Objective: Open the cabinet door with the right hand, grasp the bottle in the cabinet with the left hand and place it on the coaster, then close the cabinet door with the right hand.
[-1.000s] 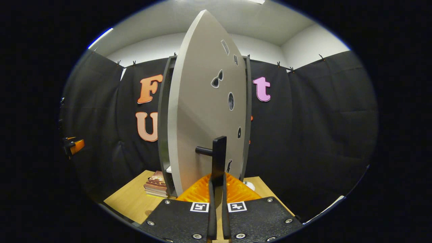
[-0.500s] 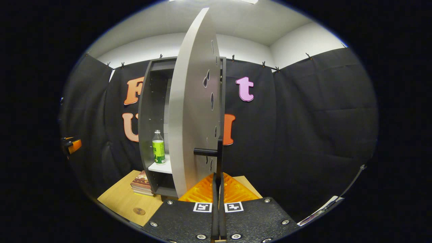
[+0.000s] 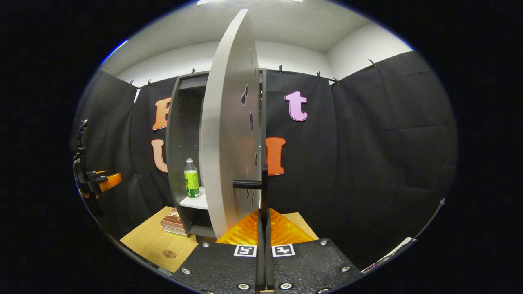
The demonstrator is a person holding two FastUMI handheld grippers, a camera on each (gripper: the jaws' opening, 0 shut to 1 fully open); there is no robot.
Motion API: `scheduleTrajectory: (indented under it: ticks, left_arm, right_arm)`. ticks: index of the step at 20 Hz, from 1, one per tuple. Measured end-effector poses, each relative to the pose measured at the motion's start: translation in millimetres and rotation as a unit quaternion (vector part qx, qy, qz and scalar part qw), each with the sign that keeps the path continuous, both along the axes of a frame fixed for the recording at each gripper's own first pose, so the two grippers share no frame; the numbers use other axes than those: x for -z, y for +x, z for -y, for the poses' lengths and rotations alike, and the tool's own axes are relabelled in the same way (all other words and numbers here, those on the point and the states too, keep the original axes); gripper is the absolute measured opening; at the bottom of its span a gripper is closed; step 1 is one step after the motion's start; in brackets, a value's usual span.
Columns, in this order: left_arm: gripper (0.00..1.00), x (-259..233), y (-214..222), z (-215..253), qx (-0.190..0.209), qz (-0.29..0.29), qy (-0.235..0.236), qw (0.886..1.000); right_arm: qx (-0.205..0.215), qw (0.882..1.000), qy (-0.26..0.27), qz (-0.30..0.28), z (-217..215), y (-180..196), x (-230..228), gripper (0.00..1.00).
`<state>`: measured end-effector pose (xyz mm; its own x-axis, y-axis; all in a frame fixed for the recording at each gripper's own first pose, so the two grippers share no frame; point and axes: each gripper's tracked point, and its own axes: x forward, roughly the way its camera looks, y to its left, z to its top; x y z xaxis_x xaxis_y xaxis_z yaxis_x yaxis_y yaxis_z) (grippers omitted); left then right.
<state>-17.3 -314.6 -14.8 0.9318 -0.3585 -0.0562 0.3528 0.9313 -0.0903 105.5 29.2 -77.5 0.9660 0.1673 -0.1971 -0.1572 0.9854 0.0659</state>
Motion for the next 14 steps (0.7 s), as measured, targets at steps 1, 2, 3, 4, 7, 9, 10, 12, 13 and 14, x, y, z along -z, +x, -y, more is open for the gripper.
scheduleTrajectory:
  ticks: [1,2,3,4,7,9,10,12,13,14]
  left_arm:
    - [0.99,-1.8,4.3,18.6,0.01,-0.001,-0.003,1.0]
    - [0.99,-4.3,7.3,36.8,0.022,-0.002,-0.007,1.0]
    - [0.99,-4.8,9.9,53.7,0.031,-0.004,-0.01,0.999]
    - [0.99,-5.8,13.1,72.1,0.042,-0.006,-0.013,0.999]
    - [0.98,-6.5,31.6,123.0,0.061,-0.012,-0.016,0.998]
    - [0.99,3.5,46.7,155.1,0.067,-0.019,-0.014,0.997]
    - [0.98,8.0,54.8,170.9,0.068,-0.023,-0.012,0.997]
    - [0.99,21.1,69.5,200.1,0.068,-0.028,-0.005,0.997]
    - [0.99,28.1,78.5,213.0,0.066,-0.031,-0.001,0.997]
    - [0.99,36.0,86.6,224.4,0.064,-0.036,0.002,0.997]
  right_arm:
    - [0.004,1.0,0.001,0.001,4.6,0.2,0.7,0.0]
    - [0.007,1.0,0.001,0.0,8.7,-1.1,1.0,0.0]
    - [0.009,1.0,0.001,0.001,13.8,-4.4,0.6,0.05]
    - [0.012,1.0,-0.001,0.004,21.7,-7.1,-1.1,0.03]
    - [0.035,0.999,-0.006,0.003,50.0,-16.5,1.2,0.08]
    - [0.042,0.999,0.004,-0.001,57.8,-22.2,4.0,0.21]
    - [0.048,0.999,0.002,-0.002,64.5,-23.1,6.3,0.31]
    - [0.064,0.998,-0.008,-0.004,78.8,-26.8,10.2,0.44]
    - [0.07,0.997,-0.011,-0.006,84.3,-28.4,11.5,0.44]
    - [0.075,0.997,-0.012,-0.007,88.1,-29.8,13.4,0.63]
